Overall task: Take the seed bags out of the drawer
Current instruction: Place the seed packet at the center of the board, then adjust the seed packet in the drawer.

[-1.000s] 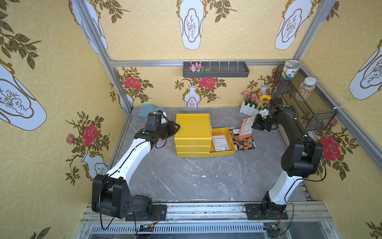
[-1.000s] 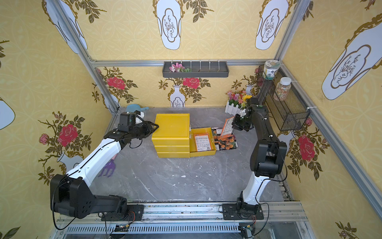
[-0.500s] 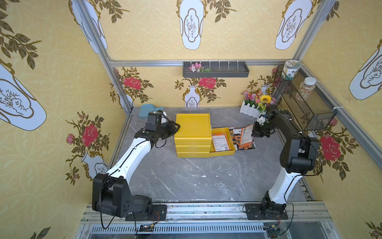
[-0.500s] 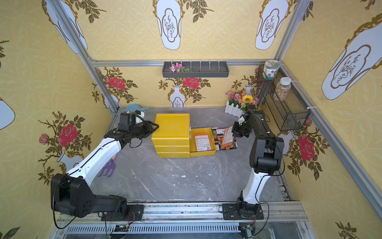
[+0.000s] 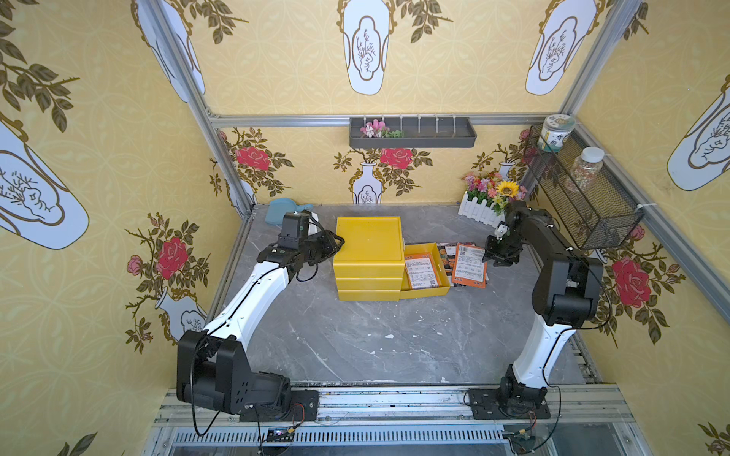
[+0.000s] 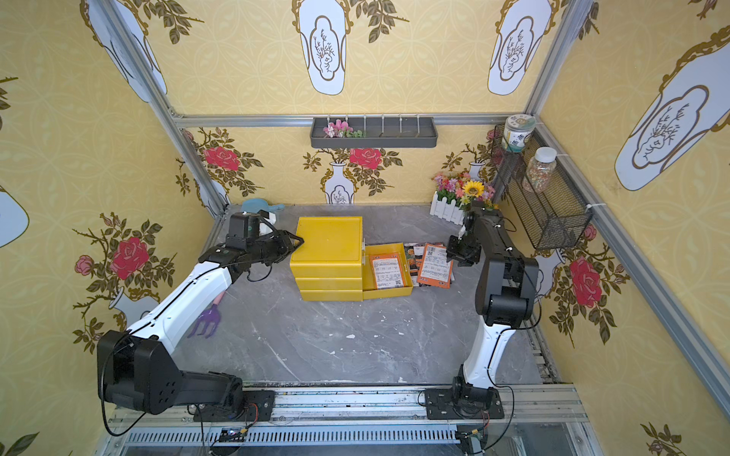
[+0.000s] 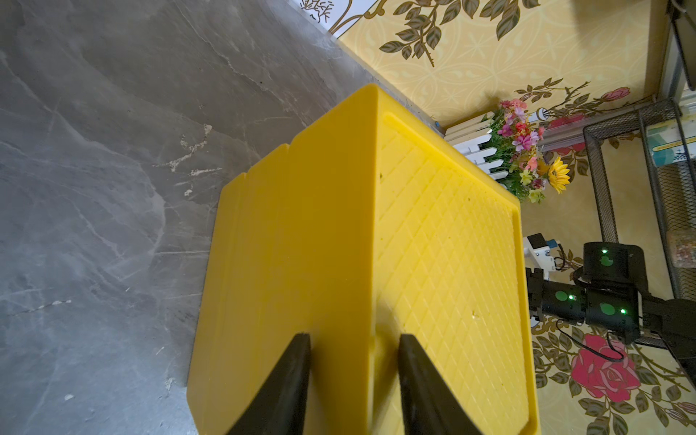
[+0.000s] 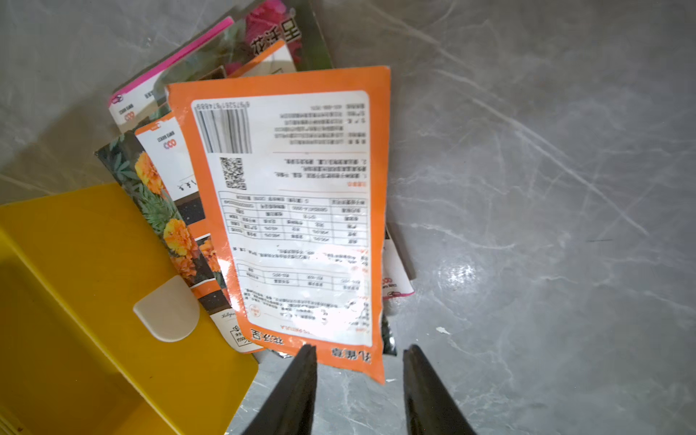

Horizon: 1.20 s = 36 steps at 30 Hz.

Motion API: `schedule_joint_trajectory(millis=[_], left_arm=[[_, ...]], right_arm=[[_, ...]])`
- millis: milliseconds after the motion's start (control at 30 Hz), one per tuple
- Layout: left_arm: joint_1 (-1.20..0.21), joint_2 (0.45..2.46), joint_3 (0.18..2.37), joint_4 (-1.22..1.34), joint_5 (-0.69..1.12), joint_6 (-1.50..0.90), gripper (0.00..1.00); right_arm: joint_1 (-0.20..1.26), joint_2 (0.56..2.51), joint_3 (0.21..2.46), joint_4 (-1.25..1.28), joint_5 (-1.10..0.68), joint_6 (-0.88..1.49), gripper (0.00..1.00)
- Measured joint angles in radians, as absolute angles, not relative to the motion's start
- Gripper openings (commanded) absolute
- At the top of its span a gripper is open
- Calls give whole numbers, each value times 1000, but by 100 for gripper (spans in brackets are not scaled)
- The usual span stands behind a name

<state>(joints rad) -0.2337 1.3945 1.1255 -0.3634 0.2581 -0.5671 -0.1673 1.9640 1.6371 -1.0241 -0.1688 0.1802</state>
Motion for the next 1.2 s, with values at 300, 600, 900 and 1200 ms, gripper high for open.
schedule_joint_trajectory(millis=[300,600,900,1200], left_arm=[[-234,1393,1125,-364,258,-565,42],[-234,1390,1120,-362,257,-565,42],[-234,1384,1115,-361,257,-565,42],[-234,1380,1109,-356,257,-569,43]], right_arm=[[-85,1924,1650,-1021,-136,206,39],[89,1924,1712,-1019,-136,237,21],[247,1982,1726,-1007,-131,287,19],[345,2066,1731,-968,-130,322,19]])
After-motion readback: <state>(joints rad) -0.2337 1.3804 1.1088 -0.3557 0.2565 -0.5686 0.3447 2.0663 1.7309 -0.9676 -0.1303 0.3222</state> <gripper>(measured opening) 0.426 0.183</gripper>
